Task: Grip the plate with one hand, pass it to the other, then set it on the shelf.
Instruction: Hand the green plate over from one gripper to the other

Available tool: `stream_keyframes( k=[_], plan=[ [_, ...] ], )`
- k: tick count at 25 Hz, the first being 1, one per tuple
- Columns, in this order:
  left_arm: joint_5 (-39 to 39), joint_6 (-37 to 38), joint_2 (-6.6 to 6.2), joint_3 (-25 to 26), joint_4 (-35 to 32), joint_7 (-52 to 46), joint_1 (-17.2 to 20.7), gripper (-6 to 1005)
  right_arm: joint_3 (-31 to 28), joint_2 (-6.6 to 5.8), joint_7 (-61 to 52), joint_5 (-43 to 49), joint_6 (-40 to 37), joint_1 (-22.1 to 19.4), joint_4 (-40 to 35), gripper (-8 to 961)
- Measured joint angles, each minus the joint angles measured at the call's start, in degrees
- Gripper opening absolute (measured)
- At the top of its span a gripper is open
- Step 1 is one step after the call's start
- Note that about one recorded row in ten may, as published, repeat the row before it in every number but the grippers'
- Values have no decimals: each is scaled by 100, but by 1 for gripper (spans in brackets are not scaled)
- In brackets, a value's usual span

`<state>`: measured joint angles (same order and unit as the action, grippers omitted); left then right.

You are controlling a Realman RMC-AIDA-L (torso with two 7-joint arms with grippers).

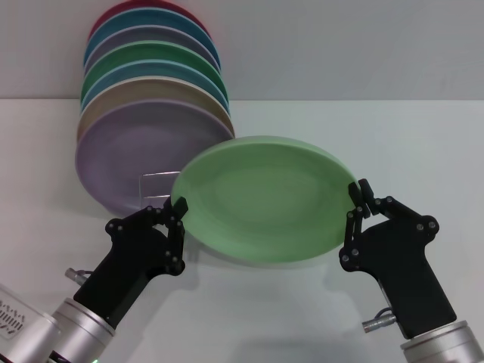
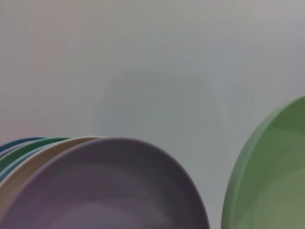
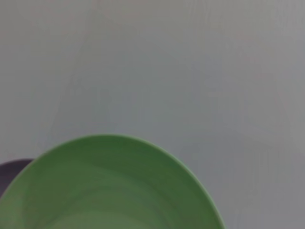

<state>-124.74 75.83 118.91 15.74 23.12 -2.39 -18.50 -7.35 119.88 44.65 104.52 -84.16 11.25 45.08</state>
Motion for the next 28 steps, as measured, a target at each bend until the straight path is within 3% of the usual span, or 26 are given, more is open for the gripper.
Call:
stream_keyframes(
  k=[26, 28],
  plan=[
    [3, 232, -35, 289, -3, 29, 85, 40, 281, -51, -55, 113, -202, 121, -116, 129],
    [1, 295, -38, 339, -4, 29, 105, 40, 384, -55, -57, 118, -418, 92, -140, 346]
  ],
)
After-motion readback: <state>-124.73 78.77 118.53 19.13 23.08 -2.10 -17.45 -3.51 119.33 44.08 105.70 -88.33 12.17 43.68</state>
